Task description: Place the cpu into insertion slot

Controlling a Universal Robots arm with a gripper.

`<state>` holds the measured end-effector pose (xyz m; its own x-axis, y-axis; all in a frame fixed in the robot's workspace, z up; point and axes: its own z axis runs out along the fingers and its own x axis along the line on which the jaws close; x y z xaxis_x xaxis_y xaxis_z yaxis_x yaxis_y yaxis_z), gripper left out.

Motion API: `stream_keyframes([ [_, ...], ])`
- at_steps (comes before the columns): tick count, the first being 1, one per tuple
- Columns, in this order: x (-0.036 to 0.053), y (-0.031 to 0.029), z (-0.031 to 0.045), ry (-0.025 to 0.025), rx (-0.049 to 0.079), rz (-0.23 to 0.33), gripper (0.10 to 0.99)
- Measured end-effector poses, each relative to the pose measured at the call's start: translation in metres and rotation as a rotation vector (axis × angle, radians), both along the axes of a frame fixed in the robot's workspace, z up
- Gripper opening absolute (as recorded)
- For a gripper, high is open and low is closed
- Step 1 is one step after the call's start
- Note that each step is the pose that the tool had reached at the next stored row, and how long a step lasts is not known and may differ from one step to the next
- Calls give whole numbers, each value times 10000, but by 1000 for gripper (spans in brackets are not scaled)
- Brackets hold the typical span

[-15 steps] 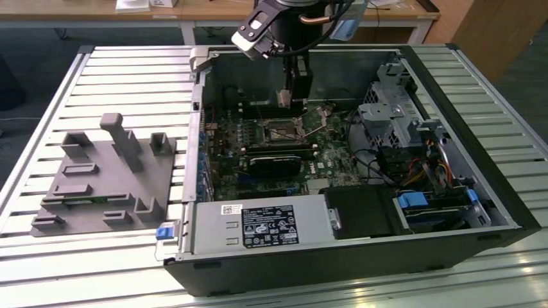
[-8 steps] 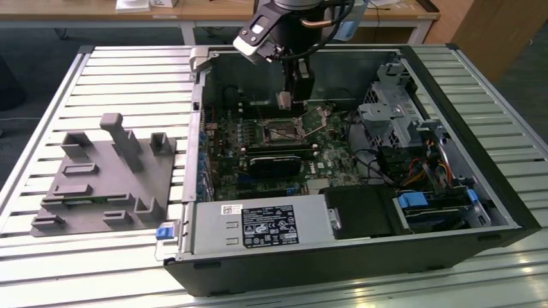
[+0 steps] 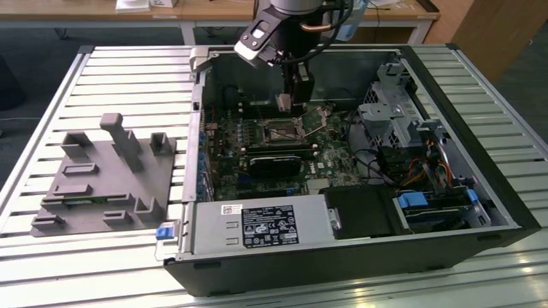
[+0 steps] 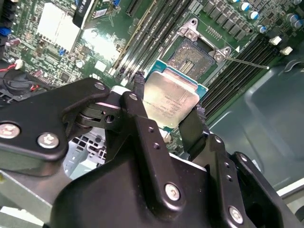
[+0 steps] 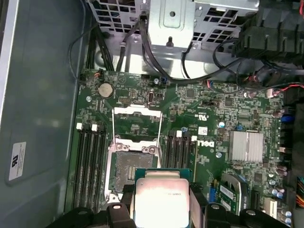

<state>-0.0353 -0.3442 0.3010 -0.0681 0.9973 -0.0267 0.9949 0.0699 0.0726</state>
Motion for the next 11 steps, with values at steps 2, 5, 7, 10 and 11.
stream_keyframes([
  [2,0,10,-31,1,-1,1,541],
  [5,1,19,-79,0,0,2,541],
  [7,3,26,-105,1,4,1,541],
  [10,9,52,-141,1,5,1,541],
  [11,11,61,-154,0,6,0,541],
])
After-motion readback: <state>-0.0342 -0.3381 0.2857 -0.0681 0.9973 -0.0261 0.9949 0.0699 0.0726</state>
